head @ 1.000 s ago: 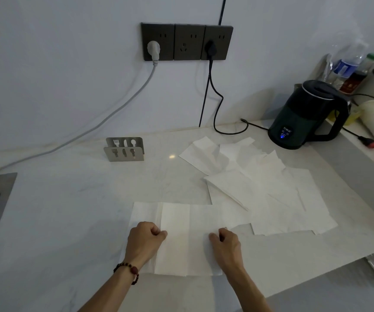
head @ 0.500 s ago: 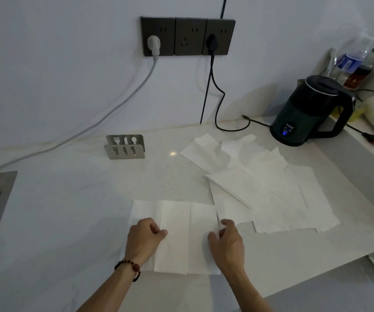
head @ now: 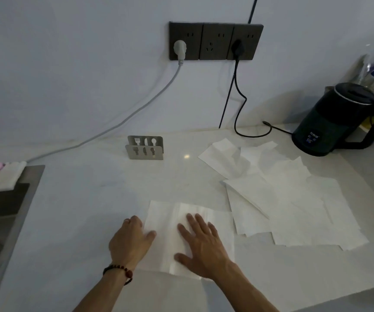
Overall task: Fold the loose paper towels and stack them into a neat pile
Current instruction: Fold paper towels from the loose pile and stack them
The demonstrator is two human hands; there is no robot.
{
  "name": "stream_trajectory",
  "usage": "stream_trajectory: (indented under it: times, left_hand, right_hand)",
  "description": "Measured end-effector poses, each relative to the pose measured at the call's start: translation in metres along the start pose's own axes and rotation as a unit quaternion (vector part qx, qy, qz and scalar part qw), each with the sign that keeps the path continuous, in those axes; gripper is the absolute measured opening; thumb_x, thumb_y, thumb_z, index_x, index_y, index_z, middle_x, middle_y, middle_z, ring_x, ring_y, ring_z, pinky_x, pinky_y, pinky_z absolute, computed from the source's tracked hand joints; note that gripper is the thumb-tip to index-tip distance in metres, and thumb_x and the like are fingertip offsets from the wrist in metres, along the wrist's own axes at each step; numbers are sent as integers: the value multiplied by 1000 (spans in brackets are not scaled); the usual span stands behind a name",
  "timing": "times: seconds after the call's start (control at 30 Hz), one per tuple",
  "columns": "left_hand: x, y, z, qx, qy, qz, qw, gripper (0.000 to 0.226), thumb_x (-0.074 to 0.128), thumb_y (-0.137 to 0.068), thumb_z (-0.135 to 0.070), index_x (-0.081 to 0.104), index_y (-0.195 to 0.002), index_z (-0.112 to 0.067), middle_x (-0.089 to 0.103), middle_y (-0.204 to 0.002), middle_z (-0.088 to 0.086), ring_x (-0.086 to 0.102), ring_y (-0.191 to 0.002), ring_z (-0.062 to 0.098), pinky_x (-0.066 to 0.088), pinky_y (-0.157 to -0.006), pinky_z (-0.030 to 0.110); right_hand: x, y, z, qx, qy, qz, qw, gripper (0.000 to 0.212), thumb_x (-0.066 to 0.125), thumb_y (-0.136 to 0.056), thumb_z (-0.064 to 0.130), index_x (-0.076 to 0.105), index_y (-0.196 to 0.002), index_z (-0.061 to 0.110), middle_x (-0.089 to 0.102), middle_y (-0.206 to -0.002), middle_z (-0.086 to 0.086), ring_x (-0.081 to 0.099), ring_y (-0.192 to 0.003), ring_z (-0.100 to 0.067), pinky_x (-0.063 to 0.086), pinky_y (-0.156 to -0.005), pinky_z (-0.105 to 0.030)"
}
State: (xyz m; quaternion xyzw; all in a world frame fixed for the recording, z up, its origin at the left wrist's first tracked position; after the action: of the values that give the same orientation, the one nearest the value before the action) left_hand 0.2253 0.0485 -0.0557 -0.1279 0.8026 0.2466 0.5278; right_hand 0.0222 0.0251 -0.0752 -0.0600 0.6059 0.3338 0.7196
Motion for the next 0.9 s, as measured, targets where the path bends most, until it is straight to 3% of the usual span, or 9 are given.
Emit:
stream_trajectory:
  times: [0.23,0.33,0.5,0.6,0.63,0.7,0.77,0.83,0.9]
  left_hand:
    - [1,-4,-6,-20,79,33,996,16,64,-87,-33,58,-75,-25,62,-74,-10,59,-68,9,44,-56,23]
    - [-3,-4,-9,10,173,50,984,18,65,-87,-27,57,-74,-18,62,-71,-6,58,-66,10,46,-59,23]
    - [-19,9,-32,46,360,129,923,19,70,-86,-19,56,-75,-12,62,-74,-4,58,-68,9,44,-65,20]
    - [-26,16,-46,59,450,213,865,20,65,-90,-16,50,-80,-7,74,-89,4,72,-73,23,53,-61,28]
    - [-26,17,-48,65,454,221,860,21,62,-93,-16,50,-79,-7,75,-92,6,73,-73,27,54,-61,29]
    - [-23,16,-46,71,423,194,882,18,61,-92,-16,54,-78,-7,74,-90,4,72,-75,25,52,-64,31]
    - [-15,13,-40,114,314,134,933,4,63,-89,-19,63,-85,-18,71,-93,-8,68,-87,13,53,-76,26]
    - [-7,13,-36,191,166,101,962,20,61,-90,-24,64,-110,-27,62,-113,-17,58,-109,5,46,-92,18]
    - [2,14,-33,252,85,107,958,43,58,-93,-28,51,-135,-26,49,-136,-13,44,-129,6,33,-104,15]
  right_hand:
    - [-2,-8,-3,5,21,7,1000,93,19,-72,75,2,-153,34,-17,-161,0,-17,-148,-22,-4,-118,-47]
    - [-1,-9,-5,8,12,-1,1000,88,28,-78,74,3,-153,35,-16,-161,2,-16,-148,-21,-3,-118,-47]
    - [-1,-8,-3,8,13,-3,1000,89,27,-78,74,2,-153,32,-14,-162,1,-13,-149,-21,-4,-119,-45]
    - [-6,-2,-1,-3,11,-19,1000,87,50,-89,56,3,-154,24,-8,-163,-4,-10,-149,-24,0,-122,-47]
    - [-7,1,-1,-7,8,-25,1000,92,59,-88,47,2,-155,20,-6,-163,-5,-8,-150,-24,1,-122,-47]
    - [-7,5,-3,-11,5,-44,999,97,66,-84,41,4,-154,15,2,-163,-6,-4,-150,-25,4,-121,-46]
    - [-5,9,-7,-7,9,-66,998,94,65,-81,45,14,-154,16,13,-161,-6,6,-150,-25,14,-120,-48]
    - [-2,15,-15,2,11,-77,997,85,67,-75,47,32,-147,19,29,-157,-8,24,-146,-29,22,-114,-45]
    - [-4,18,-20,20,19,-99,995,70,72,-68,46,54,-130,20,48,-145,-11,45,-135,-30,36,-105,-42]
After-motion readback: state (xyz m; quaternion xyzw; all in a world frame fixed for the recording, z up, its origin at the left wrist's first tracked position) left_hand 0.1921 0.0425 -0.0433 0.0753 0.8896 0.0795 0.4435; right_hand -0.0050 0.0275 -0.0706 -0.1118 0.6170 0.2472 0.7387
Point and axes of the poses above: each hand's wrist, its own y-axis away from the middle knuckle, its own x-axis out of the palm, z = x × y, the point moved 2 cm from there along -y, towards the middle knuckle
